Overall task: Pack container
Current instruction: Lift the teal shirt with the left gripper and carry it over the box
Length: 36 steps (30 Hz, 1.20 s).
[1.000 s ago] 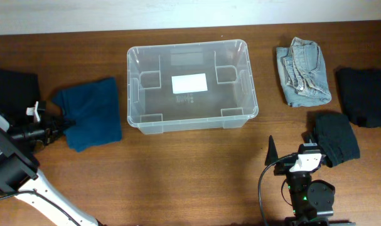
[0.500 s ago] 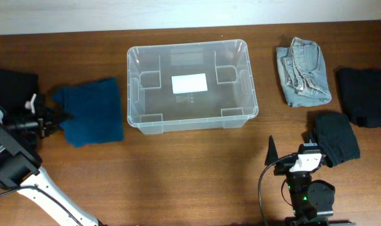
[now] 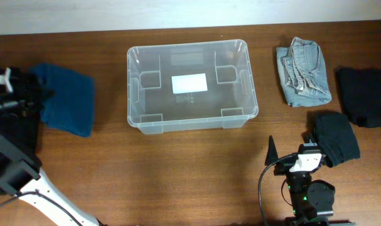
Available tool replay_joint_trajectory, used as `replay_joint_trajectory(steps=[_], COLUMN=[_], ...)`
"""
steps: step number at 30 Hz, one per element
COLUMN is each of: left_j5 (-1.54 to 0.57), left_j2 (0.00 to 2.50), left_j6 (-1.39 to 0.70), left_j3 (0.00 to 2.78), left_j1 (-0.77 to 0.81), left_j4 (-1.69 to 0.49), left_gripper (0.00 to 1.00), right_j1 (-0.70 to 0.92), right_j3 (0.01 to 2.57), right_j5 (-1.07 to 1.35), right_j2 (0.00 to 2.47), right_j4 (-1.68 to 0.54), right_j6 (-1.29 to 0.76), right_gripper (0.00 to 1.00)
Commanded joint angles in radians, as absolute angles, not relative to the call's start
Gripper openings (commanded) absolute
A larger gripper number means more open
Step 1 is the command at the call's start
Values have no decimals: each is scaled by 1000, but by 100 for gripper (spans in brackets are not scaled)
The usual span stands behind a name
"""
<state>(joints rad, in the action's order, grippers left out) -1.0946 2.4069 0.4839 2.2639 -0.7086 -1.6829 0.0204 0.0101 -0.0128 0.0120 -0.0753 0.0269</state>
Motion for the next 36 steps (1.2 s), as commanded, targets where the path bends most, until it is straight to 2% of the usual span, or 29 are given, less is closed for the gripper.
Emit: replay_joint_trajectory(steps=[1, 9, 16, 24, 29, 31, 33, 36], left_j5=[-1302, -1356, -1505, -1501, -1489, -1427, -1257, -969], left_j2=[2258, 2078, 1943, 1892, 1898, 1898, 1898, 1898], left_j6=[471, 456, 458, 457, 387, 264, 82, -74], left_j3=[2306, 2310, 2310, 2309, 2309, 2309, 2309, 2309], left_j1=[-700, -654, -531, -234, -35, 27, 86, 149], left_j4=[-1687, -1688, -1683, -1600, -1438, -1322, -1206, -1120], left_gripper=[1, 1, 1, 1, 1, 0, 1, 1], right_j1=[27, 27, 27, 27, 27, 27, 27, 27], right_j3=[6, 6, 6, 6, 6, 6, 6, 6], right_j5=[-11, -11, -11, -11, -11, -11, -11, -11], right_j2=[4, 4, 4, 4, 4, 4, 4, 4], right_j4=[-82, -82, -82, -82, -82, -82, -82, -82], right_j6=[26, 26, 26, 26, 26, 26, 26, 26], right_gripper=[98, 98, 98, 98, 98, 98, 98, 98])
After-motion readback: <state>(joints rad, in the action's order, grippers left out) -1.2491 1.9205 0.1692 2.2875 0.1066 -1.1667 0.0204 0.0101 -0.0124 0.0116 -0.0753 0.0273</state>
